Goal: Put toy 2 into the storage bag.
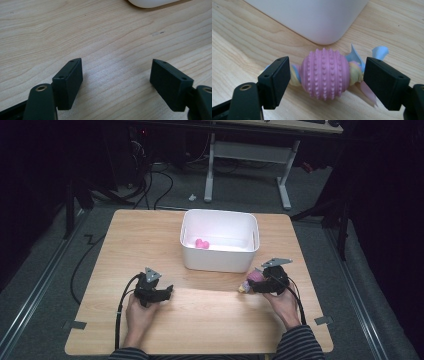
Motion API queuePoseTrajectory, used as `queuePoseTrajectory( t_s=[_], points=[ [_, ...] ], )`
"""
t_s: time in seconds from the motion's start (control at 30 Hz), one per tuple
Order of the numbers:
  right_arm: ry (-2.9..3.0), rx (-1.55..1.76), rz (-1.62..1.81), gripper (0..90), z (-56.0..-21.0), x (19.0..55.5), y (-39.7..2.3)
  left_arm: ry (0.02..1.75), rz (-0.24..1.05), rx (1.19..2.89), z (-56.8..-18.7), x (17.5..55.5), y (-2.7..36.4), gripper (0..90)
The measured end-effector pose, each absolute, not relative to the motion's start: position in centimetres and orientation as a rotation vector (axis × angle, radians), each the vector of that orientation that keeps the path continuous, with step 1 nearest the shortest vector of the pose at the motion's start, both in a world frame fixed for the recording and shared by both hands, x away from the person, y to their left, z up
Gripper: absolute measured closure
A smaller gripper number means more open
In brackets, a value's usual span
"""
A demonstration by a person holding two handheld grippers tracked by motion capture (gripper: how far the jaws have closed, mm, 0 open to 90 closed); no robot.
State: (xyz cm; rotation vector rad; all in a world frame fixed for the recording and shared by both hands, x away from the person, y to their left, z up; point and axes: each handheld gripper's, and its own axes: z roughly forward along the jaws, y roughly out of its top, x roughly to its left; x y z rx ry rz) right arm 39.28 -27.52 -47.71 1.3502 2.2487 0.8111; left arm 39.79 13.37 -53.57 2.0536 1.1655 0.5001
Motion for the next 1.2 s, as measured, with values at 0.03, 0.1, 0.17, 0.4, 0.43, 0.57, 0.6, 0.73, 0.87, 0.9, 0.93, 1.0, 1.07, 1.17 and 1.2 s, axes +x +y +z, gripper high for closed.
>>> queuePoseTrajectory(
  t_s=[0.03, 0.1, 0.17, 0.4, 0.43, 0.57, 0.6, 0.73, 0.87, 0.9, 0.93, 1.0, 1.07, 1.17, 1.2],
  points=[
    [2.249, 1.349, 0.808, 24.0, -47.7, 39.6, -27.4, 1.165, 0.500, 2.054, -53.6, 39.8, 13.4, 26.7],
    [2.245, 1.355, 0.801, 24.5, -47.7, 39.7, -27.4, 1.165, 0.499, 2.055, -53.6, 39.8, 13.4, 26.7],
    [2.246, 1.352, 0.794, 26.0, -47.8, 40.1, -27.2, 1.165, 0.500, 2.053, -53.6, 39.8, 13.4, 26.7],
    [2.254, 1.367, 0.749, 29.5, -48.5, 40.6, -27.0, 1.165, 0.500, 2.054, -53.6, 39.8, 13.4, 26.6],
    [2.253, 1.370, 0.751, 29.9, -48.5, 40.6, -27.1, 1.165, 0.500, 2.054, -53.6, 39.8, 13.4, 26.6],
    [2.251, 1.344, 0.767, 40.5, -48.4, 40.5, -27.0, 1.165, 0.500, 2.054, -53.6, 39.8, 13.4, 26.6],
    [2.251, 1.344, 0.767, 40.5, -48.4, 40.5, -27.0, 1.165, 0.500, 2.054, -53.6, 39.8, 13.4, 26.6],
    [2.263, 1.290, 0.740, 41.4, -48.5, 40.2, -26.5, 1.165, 0.500, 2.054, -53.6, 39.8, 13.4, 26.6],
    [2.267, 1.282, 0.739, 42.1, -48.5, 40.2, -26.5, 1.165, 0.499, 2.054, -53.6, 39.8, 13.4, 26.5],
    [2.267, 1.282, 0.739, 42.1, -48.5, 40.2, -26.5, 1.165, 0.500, 2.054, -53.6, 39.8, 13.4, 26.5],
    [2.267, 1.284, 0.735, 42.3, -48.5, 40.2, -26.5, 1.165, 0.499, 2.054, -53.6, 39.8, 13.4, 26.5],
    [2.271, 1.279, 0.730, 42.6, -48.5, 40.1, -26.5, 1.165, 0.499, 2.054, -53.6, 39.8, 13.4, 26.5],
    [2.273, 1.282, 0.734, 42.7, -48.4, 40.1, -26.5, 1.165, 0.499, 2.054, -53.6, 39.8, 13.4, 26.5],
    [2.278, 1.291, 0.755, 42.8, -48.3, 40.1, -26.8, 1.165, 0.499, 2.054, -53.6, 39.8, 13.4, 26.5],
    [2.271, 1.296, 0.762, 42.8, -48.2, 40.0, -26.8, 1.165, 0.499, 2.054, -53.6, 39.8, 13.4, 26.5]
  ],
)
